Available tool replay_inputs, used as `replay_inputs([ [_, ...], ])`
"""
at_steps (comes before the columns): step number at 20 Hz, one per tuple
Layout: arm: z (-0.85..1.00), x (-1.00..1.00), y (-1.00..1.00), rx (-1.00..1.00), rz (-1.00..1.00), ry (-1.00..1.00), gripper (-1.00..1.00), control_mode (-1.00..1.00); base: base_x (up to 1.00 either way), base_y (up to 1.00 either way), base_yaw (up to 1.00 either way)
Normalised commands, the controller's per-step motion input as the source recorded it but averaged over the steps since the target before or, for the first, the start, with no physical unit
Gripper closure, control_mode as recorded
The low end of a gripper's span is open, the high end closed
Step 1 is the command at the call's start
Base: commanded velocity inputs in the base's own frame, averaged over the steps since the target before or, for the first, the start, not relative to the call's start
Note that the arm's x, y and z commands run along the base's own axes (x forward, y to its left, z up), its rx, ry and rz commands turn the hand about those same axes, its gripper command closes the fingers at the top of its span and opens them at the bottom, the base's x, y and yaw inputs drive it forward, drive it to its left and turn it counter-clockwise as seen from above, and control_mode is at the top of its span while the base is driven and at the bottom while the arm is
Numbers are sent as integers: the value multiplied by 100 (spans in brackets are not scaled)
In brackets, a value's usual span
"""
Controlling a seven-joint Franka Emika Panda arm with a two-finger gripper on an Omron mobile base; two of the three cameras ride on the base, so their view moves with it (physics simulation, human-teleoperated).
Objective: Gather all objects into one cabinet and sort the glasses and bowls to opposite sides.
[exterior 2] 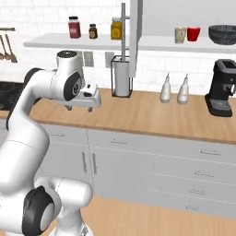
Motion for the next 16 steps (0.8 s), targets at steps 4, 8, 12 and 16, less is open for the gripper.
replay_inputs([
  [4,0,0,0,0,0,0,-100,100,0,100,0],
  [8,0,0,0,0,0,0,-100,100,0,100,0],
  [12,0,0,0,0,0,0,-100,100,0,100,0],
  [16,0,0,0,0,0,0,-100,100,5,100,-1],
])
